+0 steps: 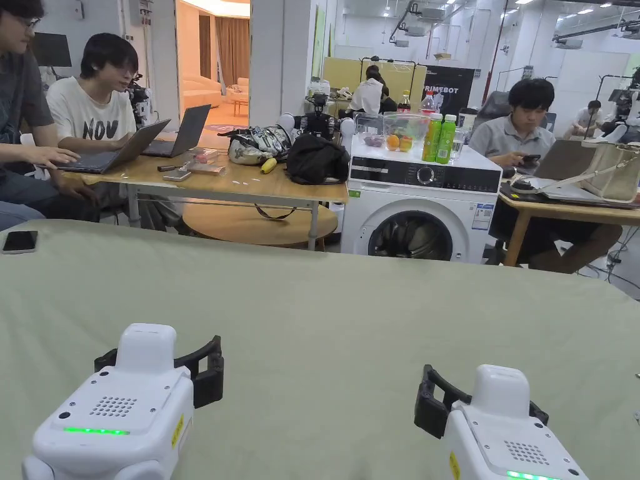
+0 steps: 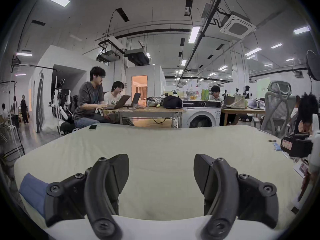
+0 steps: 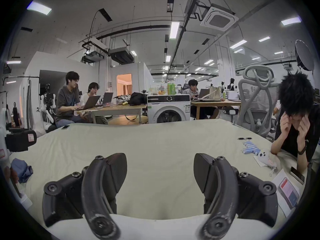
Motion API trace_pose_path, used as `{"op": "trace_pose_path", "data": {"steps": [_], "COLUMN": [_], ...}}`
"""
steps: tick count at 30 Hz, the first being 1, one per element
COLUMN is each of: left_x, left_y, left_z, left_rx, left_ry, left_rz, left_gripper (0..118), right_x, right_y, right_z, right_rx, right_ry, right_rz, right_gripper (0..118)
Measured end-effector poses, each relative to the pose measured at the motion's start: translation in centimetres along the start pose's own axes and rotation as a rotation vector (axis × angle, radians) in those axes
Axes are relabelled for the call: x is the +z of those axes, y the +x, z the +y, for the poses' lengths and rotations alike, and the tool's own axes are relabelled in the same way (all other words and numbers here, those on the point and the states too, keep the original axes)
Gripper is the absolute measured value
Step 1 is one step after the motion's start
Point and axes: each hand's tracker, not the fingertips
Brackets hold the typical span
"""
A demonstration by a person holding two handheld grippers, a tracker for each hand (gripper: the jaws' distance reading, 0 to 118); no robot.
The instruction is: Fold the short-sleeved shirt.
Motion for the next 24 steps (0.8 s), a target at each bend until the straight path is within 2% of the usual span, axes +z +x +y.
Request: {"op": "trace_pose_path", "data": {"steps": [2, 8, 12, 18, 22, 24], "left_x": [0.1, 0.1, 0.2, 0.2, 0.3, 0.4], "left_y": [0.0, -0.1, -0.2, -0.6, -0.7, -0.6], "left_z": [-0.1, -0.3, -0.5, -1.0, -1.1, -1.3], "left_rx": [-0.013, -0.046, -0.042, 0.02, 0.02, 0.023], "left_ry": [0.011, -0.006, -0.009, -0.026, -0.033, -0.03], "left_rz": [0.018, 0.027, 0.022, 0.019, 0.008, 0.001], "left_gripper": [78, 78, 78, 78, 78, 78], "right_x": [0.0, 0.0, 0.1, 0.1, -0.6, -0.8], "right_y": [-0.3, -1.0, -0.9, -1.2, -1.5, -1.2], "right_z": [0.0, 0.6, 1.4, 1.9, 2.0, 1.8], "right_rx": [0.0, 0.023, -0.032, -0.067, -0.066, -0.078], "right_ry": [0.007, 0.009, -0.003, -0.004, -0.069, -0.088], "right_rz": [-0.029, -0.03, 0.031, -0.021, -0.133, -0.104], "right_gripper": [81, 81, 81, 81, 81, 81]}}
